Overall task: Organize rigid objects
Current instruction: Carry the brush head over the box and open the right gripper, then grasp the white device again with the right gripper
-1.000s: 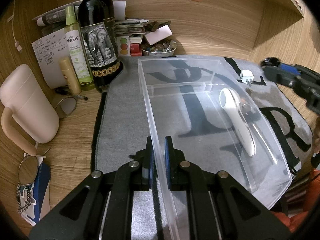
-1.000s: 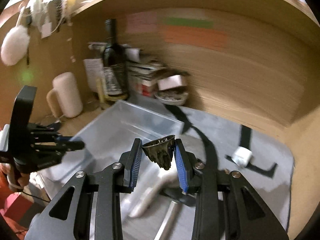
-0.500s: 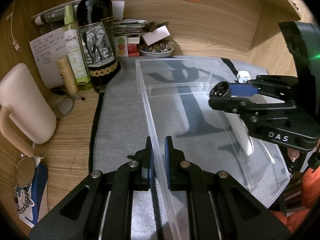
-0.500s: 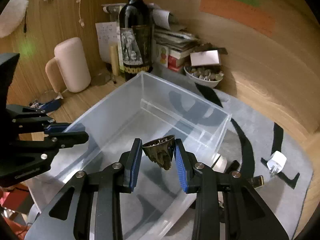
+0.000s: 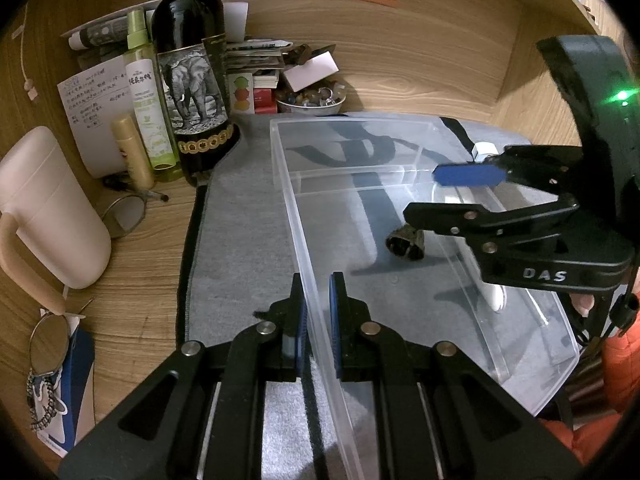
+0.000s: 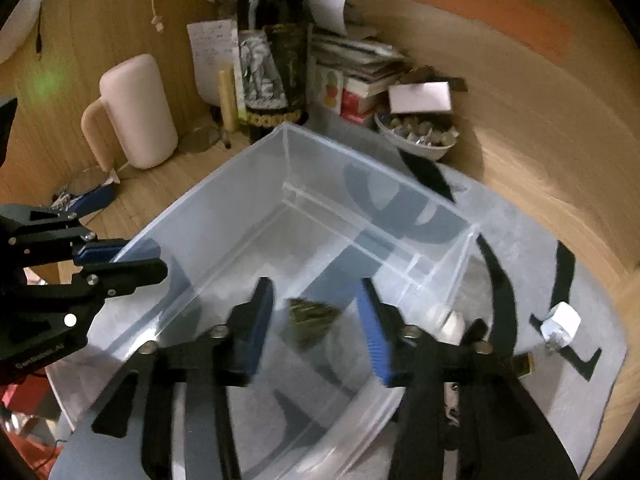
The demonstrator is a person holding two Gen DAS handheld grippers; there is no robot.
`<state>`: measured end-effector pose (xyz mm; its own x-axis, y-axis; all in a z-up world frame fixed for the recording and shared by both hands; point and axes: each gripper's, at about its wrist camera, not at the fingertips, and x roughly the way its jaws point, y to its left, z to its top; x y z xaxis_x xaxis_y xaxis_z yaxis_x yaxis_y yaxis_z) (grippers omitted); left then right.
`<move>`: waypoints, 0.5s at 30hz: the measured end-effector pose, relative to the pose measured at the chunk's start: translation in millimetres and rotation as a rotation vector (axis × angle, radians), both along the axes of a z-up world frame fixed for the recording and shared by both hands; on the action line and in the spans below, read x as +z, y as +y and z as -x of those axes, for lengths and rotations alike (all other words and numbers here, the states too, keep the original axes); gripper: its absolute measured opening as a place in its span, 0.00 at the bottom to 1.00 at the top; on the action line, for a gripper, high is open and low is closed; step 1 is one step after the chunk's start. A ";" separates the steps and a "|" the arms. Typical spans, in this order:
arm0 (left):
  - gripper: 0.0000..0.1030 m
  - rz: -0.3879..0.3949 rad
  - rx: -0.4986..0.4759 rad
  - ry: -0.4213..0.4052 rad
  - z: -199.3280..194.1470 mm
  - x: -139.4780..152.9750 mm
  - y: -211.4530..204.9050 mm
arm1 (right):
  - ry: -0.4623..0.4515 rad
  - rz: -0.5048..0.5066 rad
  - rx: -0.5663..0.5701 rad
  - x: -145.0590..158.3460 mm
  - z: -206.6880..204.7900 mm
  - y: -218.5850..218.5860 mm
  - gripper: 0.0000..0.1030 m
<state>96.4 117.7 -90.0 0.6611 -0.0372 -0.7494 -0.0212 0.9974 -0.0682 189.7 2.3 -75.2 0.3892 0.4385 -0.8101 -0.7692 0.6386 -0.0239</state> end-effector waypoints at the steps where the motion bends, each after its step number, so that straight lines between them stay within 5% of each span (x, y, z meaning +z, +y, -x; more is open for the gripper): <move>1: 0.09 0.000 0.000 0.000 0.0 0.0 0.0 | -0.011 -0.007 -0.004 2.6 1.0 -2.2 0.48; 15: 0.09 0.018 0.021 -0.001 -0.1 -1.7 0.7 | -0.137 -0.048 -0.112 41.1 2.7 -57.4 0.49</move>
<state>96.5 118.4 -91.7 0.6623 -0.0367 -0.7483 -0.0424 0.9954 -0.0864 187.0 -55.0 -34.1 0.5428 0.4229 -0.7256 -0.6847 0.7232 -0.0907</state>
